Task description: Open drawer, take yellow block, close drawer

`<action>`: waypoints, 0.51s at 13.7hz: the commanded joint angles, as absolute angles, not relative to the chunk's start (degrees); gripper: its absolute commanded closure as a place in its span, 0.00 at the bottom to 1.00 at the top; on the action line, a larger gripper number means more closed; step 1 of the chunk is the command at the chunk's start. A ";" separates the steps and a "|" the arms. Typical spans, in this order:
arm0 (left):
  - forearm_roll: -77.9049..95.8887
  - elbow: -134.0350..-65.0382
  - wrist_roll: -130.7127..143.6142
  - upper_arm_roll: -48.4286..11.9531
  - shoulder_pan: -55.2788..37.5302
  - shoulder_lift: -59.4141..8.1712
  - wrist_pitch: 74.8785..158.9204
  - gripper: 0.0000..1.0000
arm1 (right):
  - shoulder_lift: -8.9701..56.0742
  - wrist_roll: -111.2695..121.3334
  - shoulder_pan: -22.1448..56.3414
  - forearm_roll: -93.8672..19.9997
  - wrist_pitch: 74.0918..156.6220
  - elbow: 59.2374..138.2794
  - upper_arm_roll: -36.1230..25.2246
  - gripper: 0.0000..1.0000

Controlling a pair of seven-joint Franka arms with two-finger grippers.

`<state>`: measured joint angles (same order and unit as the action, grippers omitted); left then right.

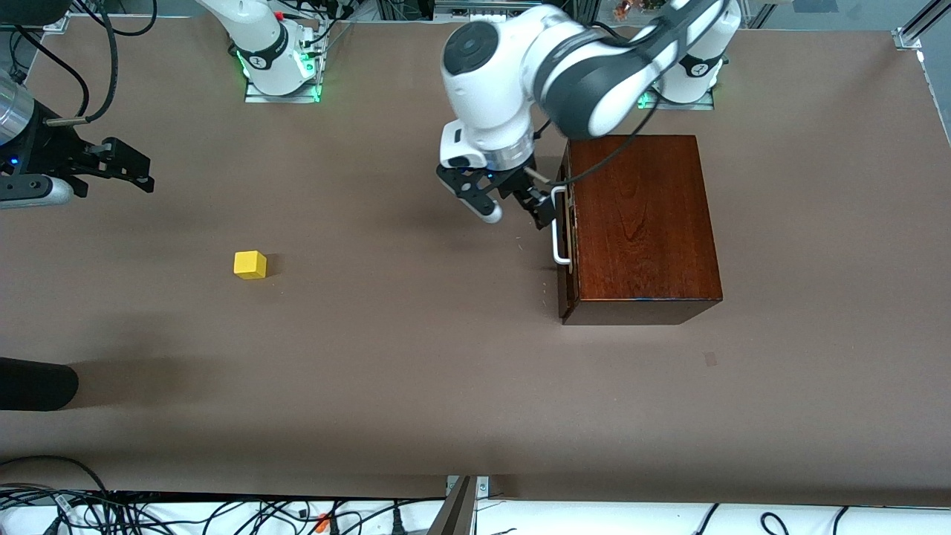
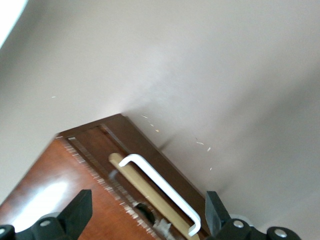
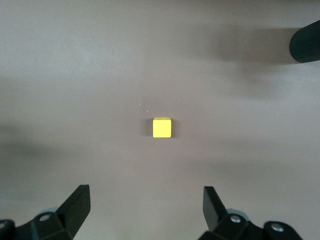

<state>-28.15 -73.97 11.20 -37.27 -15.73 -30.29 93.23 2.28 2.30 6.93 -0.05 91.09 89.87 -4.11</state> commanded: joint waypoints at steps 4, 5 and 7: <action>-16.18 -72.42 11.43 -36.92 -3.43 -23.12 87.82 0.00 | 3.08 1.41 6.77 0.70 90.62 88.42 -4.04 0.00; -16.17 -72.51 11.95 -36.04 -3.08 -21.64 87.37 0.00 | 3.08 1.41 6.77 0.70 90.53 88.42 -4.04 0.00; -13.47 -72.51 17.72 -30.53 -3.42 -18.82 86.84 0.00 | 3.16 1.49 6.77 0.79 90.70 88.42 -4.04 0.00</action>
